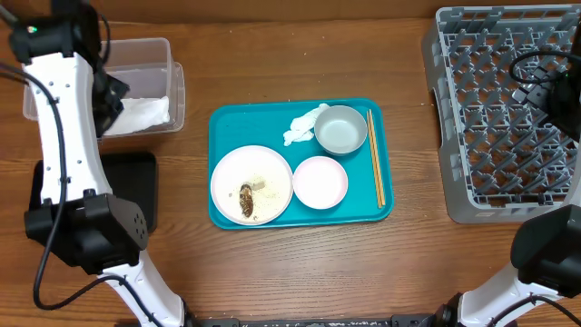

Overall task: Sort waste into correct bins and load items into the dishwasher
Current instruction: 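Lower the tissue into the clear container and open the left gripper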

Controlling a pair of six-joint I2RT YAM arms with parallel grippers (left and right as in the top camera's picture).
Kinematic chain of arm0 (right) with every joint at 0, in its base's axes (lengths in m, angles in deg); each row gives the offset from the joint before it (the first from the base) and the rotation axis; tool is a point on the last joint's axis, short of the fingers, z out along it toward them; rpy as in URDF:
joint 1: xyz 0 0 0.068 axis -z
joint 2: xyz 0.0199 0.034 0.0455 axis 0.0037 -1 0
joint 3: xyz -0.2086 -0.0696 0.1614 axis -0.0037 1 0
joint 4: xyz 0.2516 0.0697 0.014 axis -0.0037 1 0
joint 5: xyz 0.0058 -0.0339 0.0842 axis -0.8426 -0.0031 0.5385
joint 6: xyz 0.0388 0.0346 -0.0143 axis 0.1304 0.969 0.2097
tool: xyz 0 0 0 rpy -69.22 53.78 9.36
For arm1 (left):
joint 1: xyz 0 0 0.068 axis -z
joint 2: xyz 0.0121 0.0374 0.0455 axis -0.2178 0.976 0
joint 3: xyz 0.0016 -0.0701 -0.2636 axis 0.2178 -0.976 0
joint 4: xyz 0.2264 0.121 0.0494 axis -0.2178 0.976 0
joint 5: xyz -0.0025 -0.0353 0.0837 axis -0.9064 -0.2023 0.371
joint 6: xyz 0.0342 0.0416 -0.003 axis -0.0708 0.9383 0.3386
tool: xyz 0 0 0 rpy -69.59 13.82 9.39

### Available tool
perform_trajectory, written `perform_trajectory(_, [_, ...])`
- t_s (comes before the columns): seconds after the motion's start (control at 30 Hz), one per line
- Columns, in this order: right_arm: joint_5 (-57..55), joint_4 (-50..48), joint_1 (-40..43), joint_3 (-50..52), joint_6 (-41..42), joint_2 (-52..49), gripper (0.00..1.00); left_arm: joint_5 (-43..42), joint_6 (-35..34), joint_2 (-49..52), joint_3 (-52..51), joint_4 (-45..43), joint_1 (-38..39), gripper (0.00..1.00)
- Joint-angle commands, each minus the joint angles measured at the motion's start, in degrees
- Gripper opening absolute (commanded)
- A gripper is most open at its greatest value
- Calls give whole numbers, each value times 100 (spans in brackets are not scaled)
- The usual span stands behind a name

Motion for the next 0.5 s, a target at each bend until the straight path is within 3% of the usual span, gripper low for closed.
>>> perform_trajectory(0.0, [-9, -15, 4, 4, 11, 63, 100, 28, -525, 83, -573, -216, -46, 4])
perform_trajectory(0.47, [-9, -17, 4, 4, 11, 63, 100, -1060, -634, 85, -2461, -2173, -83, 5])
